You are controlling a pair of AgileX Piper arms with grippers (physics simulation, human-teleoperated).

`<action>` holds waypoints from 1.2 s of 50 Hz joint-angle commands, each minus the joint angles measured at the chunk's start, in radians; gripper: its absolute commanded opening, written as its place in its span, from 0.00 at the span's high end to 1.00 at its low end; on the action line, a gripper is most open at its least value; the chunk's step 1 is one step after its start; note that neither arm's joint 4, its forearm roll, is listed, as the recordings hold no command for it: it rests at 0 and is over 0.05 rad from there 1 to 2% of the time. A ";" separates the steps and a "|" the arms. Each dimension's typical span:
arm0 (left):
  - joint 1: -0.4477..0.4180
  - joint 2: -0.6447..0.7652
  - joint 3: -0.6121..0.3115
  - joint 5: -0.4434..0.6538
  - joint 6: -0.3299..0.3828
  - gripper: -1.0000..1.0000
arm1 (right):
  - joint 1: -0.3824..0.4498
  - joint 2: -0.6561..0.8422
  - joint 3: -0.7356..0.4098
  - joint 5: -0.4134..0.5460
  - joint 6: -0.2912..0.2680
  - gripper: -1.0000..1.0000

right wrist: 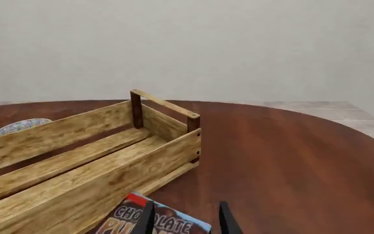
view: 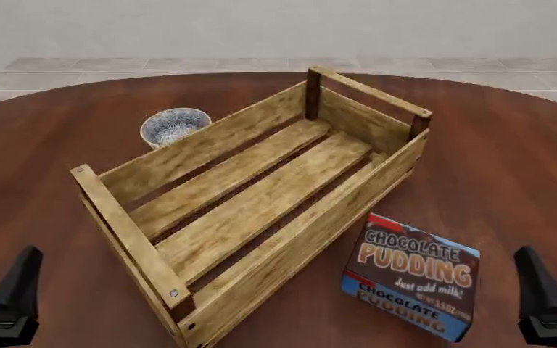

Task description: Pick up the salad dressing and put it in the tray.

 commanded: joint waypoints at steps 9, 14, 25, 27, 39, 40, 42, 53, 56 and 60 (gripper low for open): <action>-0.008 -0.001 -0.007 0.013 0.010 0.00 | 0.000 0.005 -0.001 -0.003 0.000 0.00; -0.005 0.001 -0.025 0.029 0.008 0.00 | 0.000 0.005 -0.002 -0.003 0.000 0.00; 0.029 -0.002 -0.252 0.252 0.081 0.00 | 0.000 0.006 -0.001 -0.003 0.000 0.00; 0.030 -0.002 -0.303 0.319 0.116 0.00 | 0.000 0.006 -0.001 -0.003 0.000 0.00; 0.088 -0.002 -0.469 0.659 0.170 0.00 | 0.000 0.006 -0.001 -0.003 0.000 0.00; 0.088 -0.002 -0.470 0.660 0.170 0.00 | 0.000 0.006 -0.001 -0.003 0.000 0.00; 0.113 -0.002 -0.494 0.744 0.147 0.00 | 0.000 0.005 -0.001 -0.003 0.000 0.00; 0.244 0.072 -0.515 0.852 0.205 0.00 | 0.000 0.006 -0.001 -0.003 0.000 0.00; 0.264 0.069 -0.520 0.864 0.228 0.00 | 0.000 0.005 -0.001 -0.003 0.000 0.00; 0.299 0.079 -0.533 0.886 0.275 0.00 | 0.000 0.005 -0.001 -0.003 0.000 0.00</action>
